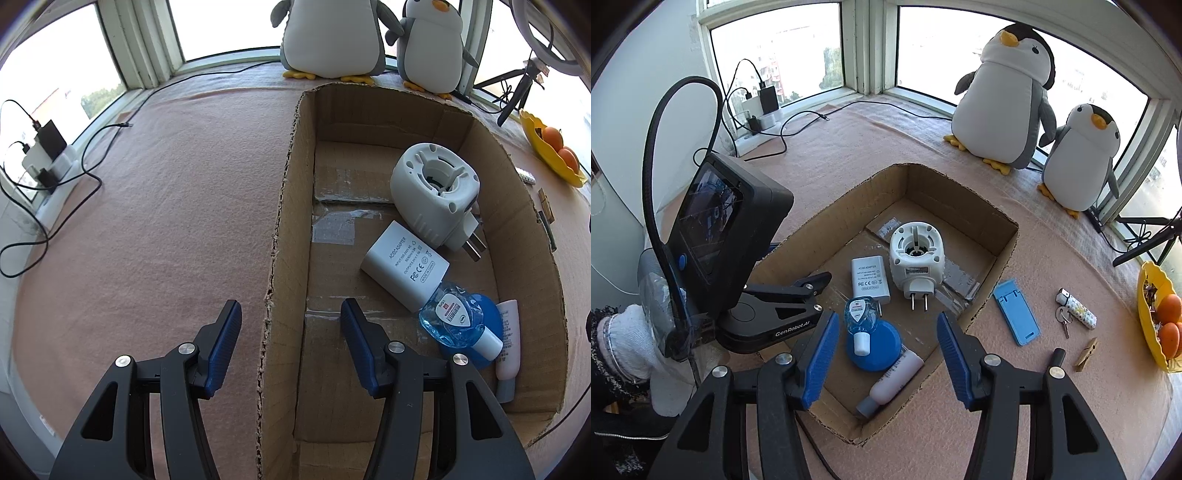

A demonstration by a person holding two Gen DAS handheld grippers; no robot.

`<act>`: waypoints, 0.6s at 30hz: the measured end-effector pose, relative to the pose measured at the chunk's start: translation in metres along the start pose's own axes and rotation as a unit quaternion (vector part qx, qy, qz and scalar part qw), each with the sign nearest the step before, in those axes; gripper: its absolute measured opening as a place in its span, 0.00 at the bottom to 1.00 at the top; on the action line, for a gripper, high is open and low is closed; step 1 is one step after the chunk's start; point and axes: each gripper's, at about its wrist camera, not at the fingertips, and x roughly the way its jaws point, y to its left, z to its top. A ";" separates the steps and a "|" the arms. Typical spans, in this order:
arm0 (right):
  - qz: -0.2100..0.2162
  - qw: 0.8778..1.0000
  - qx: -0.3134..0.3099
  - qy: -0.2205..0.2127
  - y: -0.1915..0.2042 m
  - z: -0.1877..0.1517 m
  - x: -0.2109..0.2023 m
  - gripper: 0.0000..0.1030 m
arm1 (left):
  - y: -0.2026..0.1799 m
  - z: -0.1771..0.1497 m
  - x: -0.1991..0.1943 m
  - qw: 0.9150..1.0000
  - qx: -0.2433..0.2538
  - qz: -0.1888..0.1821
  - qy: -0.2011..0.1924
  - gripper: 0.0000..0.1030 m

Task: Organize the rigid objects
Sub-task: 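Lower the sanitizer bottle into the box and open the right gripper, then move the right gripper to the wooden clothespin and grasp it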

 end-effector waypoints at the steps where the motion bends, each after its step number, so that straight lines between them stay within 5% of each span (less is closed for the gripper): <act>1: -0.003 1.000 0.004 -0.002 -0.003 0.000 -0.002 0.50 | -0.001 0.001 0.000 1.000 0.001 0.001 0.000 0.54; 18: -0.042 0.996 0.080 -0.006 -0.082 -0.016 -0.017 0.51 | -0.001 -0.001 0.000 1.000 0.005 0.003 -0.001 0.54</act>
